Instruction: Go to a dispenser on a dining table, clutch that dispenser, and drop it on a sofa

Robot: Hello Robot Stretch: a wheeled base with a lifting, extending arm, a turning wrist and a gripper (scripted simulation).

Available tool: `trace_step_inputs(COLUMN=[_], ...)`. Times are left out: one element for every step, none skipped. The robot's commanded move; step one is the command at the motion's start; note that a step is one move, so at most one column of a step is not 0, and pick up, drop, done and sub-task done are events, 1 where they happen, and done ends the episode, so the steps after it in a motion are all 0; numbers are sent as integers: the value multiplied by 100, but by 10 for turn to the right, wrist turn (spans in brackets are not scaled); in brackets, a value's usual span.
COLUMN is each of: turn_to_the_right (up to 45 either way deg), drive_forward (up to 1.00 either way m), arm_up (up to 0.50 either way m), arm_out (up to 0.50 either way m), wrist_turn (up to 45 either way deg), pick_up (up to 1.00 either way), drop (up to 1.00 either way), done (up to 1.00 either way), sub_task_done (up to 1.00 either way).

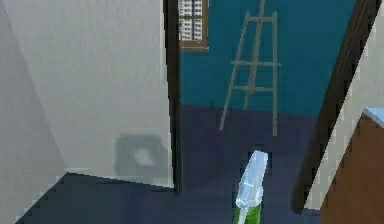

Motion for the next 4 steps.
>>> trace_step_inputs(turn_to_the_right=[0,360,0,-240], drive_forward=[100,0,5,0], arm_up=[0,0,0,0], arm_out=[0,0,0,0], wrist_turn=[0,0,0,0], pick_up=[0,0,0,0], drop=[0,0,0,0], done=[0,0,0,0], sub_task_done=[0,0,0,0])
